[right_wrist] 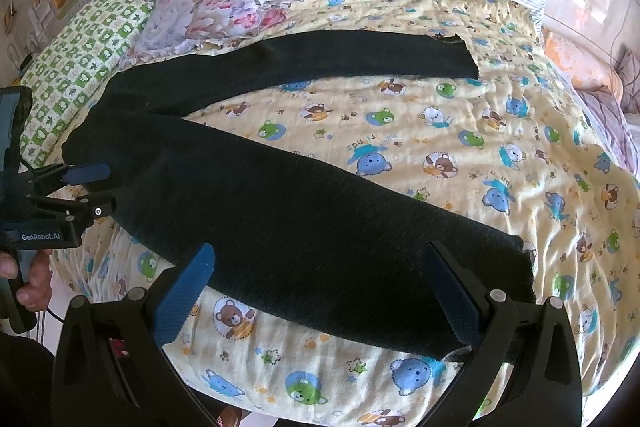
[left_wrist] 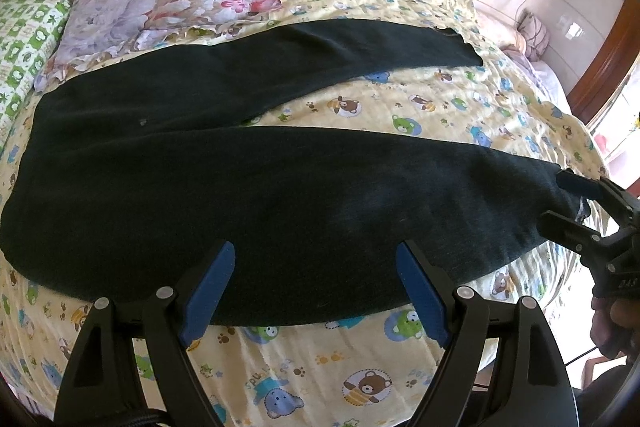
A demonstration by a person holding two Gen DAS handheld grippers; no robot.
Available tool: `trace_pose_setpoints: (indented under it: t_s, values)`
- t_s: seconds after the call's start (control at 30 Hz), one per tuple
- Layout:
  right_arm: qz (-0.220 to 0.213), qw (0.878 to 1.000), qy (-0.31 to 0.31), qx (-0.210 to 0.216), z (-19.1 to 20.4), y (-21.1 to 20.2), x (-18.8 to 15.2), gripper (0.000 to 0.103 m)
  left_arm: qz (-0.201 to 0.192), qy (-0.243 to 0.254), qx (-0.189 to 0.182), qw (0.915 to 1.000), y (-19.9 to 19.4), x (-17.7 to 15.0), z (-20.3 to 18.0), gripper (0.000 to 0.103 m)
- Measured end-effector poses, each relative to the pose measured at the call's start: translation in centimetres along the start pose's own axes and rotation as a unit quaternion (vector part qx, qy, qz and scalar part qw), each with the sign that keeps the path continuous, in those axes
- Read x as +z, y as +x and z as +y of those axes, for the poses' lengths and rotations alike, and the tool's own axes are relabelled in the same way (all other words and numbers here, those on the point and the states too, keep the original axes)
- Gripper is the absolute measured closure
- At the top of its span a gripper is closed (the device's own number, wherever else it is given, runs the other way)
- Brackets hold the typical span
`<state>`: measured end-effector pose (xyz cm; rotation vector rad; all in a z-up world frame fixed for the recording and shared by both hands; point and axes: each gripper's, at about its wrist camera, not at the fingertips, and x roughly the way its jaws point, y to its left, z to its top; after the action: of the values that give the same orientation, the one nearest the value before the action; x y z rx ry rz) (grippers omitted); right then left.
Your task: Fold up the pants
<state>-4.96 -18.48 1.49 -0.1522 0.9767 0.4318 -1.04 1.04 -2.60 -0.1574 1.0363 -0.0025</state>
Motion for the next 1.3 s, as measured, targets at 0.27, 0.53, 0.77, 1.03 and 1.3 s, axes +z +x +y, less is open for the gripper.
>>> trace_pose_setpoints:
  t_s: [0.27,0.53,0.77,1.03,1.3]
  values:
    - [-0.003,1.000,0.006,0.001,-0.2,-0.2,0.2,0.000,0.001,0.000,-0.004,1.0000,0.1,0.5,0.1,0.020]
    - [-0.005,1.000,0.016,0.007,-0.4,-0.1,0.8,0.000,0.002,0.001,-0.010,0.9999,0.3,1.3,0.2,0.020]
    - [-0.004,0.999,0.032,0.020,-1.0,0.4,1.7,0.000,0.006,0.000,-0.022,0.9997,0.7,2.5,0.6,0.020]
    - [-0.009,0.998,0.055,0.033,-2.5,1.2,4.1,0.000,0.007,0.006,-0.024,0.9997,1.6,5.0,1.1,0.020]
    - [-0.005,0.998,0.062,0.027,-4.7,3.1,8.0,0.000,0.013,0.014,-0.033,0.9993,3.4,8.6,1.8,0.020]
